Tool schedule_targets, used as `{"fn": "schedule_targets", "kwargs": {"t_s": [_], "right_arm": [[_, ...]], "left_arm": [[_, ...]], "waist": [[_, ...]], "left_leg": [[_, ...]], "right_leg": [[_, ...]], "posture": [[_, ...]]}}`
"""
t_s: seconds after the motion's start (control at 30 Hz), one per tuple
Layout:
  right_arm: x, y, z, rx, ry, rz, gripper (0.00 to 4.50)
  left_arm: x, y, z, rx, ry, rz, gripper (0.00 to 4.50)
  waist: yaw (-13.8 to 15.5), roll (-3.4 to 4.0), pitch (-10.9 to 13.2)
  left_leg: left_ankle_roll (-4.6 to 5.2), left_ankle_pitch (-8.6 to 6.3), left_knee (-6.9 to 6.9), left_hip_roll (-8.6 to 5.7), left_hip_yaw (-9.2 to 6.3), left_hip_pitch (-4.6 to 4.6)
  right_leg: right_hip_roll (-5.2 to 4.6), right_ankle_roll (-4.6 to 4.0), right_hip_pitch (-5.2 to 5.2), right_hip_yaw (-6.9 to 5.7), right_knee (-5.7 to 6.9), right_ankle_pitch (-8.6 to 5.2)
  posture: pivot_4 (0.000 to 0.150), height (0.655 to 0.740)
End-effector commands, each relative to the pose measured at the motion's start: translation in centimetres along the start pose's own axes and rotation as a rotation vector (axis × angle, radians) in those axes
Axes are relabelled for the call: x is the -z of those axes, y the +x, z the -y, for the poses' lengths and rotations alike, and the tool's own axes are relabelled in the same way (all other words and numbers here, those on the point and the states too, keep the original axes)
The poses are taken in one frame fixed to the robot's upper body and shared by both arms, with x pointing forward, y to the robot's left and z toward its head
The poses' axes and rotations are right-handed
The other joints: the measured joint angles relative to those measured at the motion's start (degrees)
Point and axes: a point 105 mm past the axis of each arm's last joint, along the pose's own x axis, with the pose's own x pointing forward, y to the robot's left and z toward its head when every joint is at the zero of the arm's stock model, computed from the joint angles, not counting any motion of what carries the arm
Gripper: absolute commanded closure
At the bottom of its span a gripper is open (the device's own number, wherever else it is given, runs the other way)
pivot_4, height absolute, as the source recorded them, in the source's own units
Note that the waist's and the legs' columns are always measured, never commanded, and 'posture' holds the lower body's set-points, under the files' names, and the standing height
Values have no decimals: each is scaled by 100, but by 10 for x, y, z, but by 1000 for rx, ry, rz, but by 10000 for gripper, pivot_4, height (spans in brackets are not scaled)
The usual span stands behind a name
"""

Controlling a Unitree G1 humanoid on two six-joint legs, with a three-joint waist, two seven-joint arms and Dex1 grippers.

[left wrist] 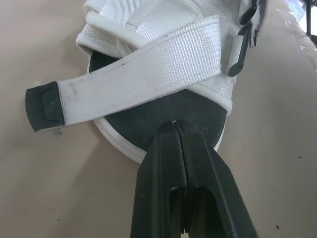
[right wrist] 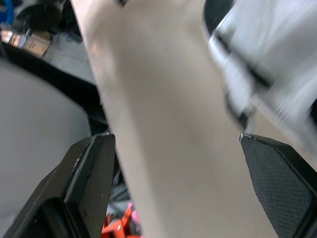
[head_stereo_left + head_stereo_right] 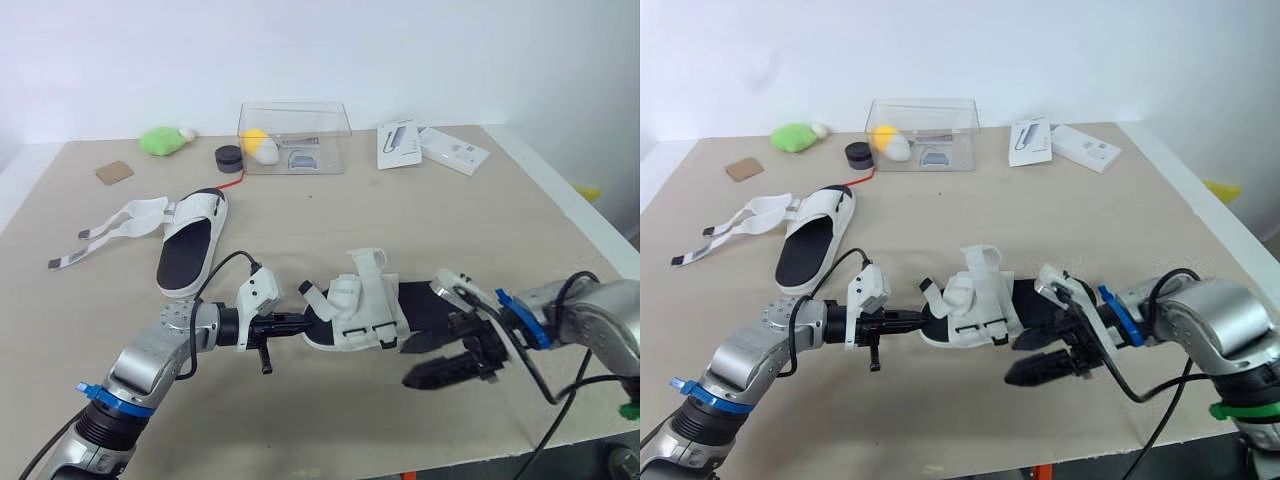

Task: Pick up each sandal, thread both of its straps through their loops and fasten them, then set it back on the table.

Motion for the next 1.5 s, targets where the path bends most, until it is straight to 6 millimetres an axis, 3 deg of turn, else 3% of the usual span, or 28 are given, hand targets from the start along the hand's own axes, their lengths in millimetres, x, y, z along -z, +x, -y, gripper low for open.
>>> {"fn": "schedule_targets", "kwargs": {"t_s": [0.03,0.37,0.63,0.67,0.87,1.13,1.33,1.5], "right_arm": [[-7,0,2,32,-18,6,1762],[-12,8,1,21,-15,23,1762],[-8,5,3,32,3,19,41206],[-8,5,3,32,5,18,44521],[3,8,-1,14,21,-24,44521],[39,15,-21,-58,39,-137,44521],[38,11,-16,-30,11,-121,44521],[36,8,-18,-21,-181,-40,44521]], "left_arm": [[2,2,3,13,-7,-7,45000],[2,3,2,11,-6,-3,45000],[2,4,2,12,-7,-2,45000],[2,4,2,12,-7,-2,45000],[2,4,3,11,-6,-1,45000],[2,3,4,12,-13,-1,45000],[3,4,4,17,-12,-4,45000],[3,4,5,19,-12,-4,45000]], "waist": [[1,0,0],[-1,0,0],[1,0,0],[1,0,0],[2,0,0],[0,0,0],[0,0,0],[7,0,-1]], "left_leg": [[0,0,0,1,0,-1],[6,4,0,1,0,-1],[7,4,-1,0,-1,-4],[7,4,-1,0,-1,-5],[7,4,-1,-1,-2,-5],[7,4,-5,-1,-6,-6],[7,4,-3,-1,-2,0],[7,3,-6,-2,-5,-4]], "right_leg": [[1,2,0,0,0,1],[1,2,0,1,0,10],[0,4,0,1,-1,5],[0,4,0,1,-2,5],[-2,5,0,0,-2,5],[-3,5,-1,-3,-4,-3],[-1,-13,1,-1,-3,-4],[0,4,1,-5,-3,-6]], "posture": [[1500,7400],[1500,7400],[1500,7400],[1500,7400],[1500,7400],[1500,7400],[1500,7400],[1500,7400]]}}
